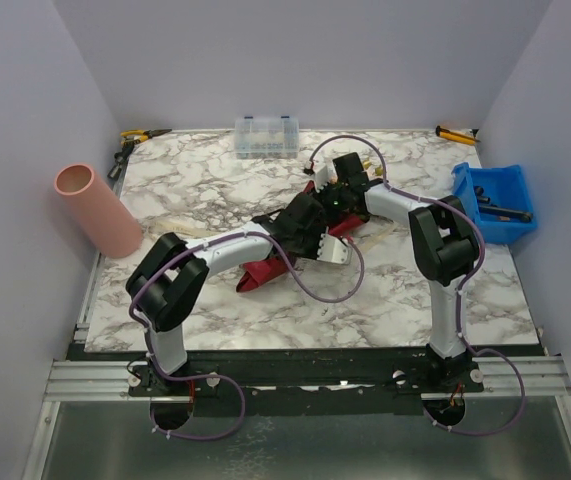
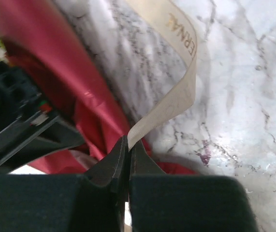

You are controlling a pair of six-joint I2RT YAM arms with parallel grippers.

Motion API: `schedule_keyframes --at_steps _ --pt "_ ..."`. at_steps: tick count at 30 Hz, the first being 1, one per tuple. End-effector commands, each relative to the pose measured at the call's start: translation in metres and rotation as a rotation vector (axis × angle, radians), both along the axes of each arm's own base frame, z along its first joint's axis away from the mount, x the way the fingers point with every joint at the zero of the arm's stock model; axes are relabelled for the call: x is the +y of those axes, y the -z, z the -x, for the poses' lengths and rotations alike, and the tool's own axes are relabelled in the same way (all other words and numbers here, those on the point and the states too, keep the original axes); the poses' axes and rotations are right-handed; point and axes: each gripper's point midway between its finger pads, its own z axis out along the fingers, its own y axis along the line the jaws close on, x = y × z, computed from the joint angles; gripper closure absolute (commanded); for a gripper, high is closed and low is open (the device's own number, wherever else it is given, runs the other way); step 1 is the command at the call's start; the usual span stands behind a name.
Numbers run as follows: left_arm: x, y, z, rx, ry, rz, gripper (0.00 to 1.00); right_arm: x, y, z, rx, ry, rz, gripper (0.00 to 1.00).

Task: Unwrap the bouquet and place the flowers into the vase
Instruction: Untie the ribbon from the wrapping paper.

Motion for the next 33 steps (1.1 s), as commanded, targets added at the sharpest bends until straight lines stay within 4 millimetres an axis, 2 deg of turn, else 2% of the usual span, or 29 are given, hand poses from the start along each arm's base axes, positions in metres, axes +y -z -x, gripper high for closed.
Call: schedule_keyframes --at_steps 1,6,12,17,18,19,20,21,25,33 --pt "-0.017 -0.060 -0.006 0.091 -0.066 0.228 1.00 -0.036 0.086 0.049 0.214 0.016 0.237 0.80" --pt "-0.011 -0.089 -0.018 0.156 -0.114 0.341 1.00 -0.035 0.086 0.049 0.215 0.015 0.239 0.84" --pt "0.003 -0.089 -0.017 0.186 -0.153 0.350 1.00 -0.035 0.086 0.049 0.214 0.014 0.239 0.85" --pt "0.016 -0.101 -0.020 0.217 -0.183 0.401 0.99 -0.035 0.086 0.049 0.215 0.012 0.240 0.86" --pt "0.017 -0.102 -0.017 0.221 -0.177 0.400 0.88 -0.035 0.087 0.050 0.215 0.012 0.241 0.86" --pt "0.018 -0.102 -0.014 0.231 -0.171 0.393 0.71 -0.035 0.087 0.050 0.216 0.014 0.240 0.86" --pt "0.020 -0.100 -0.013 0.233 -0.171 0.381 0.59 -0.035 0.087 0.050 0.215 0.013 0.241 0.86" --pt "0.023 -0.097 -0.013 0.226 -0.176 0.368 0.52 -0.035 0.086 0.049 0.214 0.013 0.240 0.86" --pt "0.040 -0.089 -0.026 0.205 -0.211 0.349 0.46 -0.035 0.086 0.050 0.215 0.012 0.239 0.86" --pt "0.064 -0.057 -0.051 0.204 -0.272 0.282 0.45 -0.035 0.086 0.050 0.215 0.011 0.238 0.86"
